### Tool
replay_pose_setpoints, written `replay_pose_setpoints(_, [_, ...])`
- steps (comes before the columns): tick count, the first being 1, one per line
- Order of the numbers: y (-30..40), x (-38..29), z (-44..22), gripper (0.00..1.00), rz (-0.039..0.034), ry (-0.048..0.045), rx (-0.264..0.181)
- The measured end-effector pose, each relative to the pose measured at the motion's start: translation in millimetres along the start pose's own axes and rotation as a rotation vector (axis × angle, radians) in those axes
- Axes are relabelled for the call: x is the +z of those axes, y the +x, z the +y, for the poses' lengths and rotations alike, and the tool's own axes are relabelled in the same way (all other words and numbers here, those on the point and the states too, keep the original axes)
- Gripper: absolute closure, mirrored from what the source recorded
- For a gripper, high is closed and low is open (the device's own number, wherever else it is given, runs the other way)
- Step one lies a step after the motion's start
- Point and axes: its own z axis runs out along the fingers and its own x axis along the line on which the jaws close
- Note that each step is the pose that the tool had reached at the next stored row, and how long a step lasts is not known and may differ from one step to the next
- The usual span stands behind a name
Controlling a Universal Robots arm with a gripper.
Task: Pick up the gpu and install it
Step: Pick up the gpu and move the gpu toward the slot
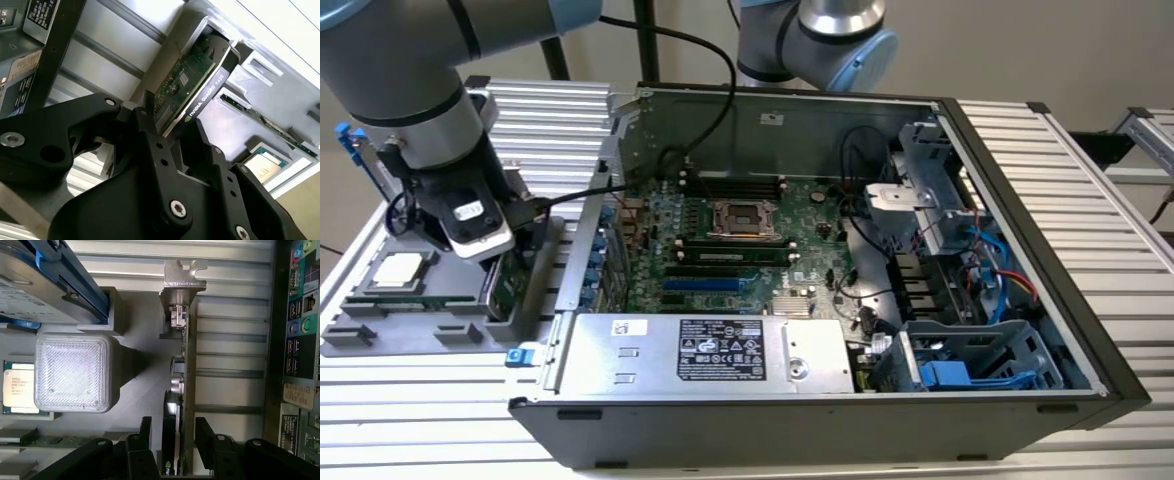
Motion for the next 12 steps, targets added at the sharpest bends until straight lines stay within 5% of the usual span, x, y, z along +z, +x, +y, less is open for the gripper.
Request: replay_pose_setpoints(12, [0.1, 5.9, -0.3, 0.00, 0.0008, 0.0000, 0.000])
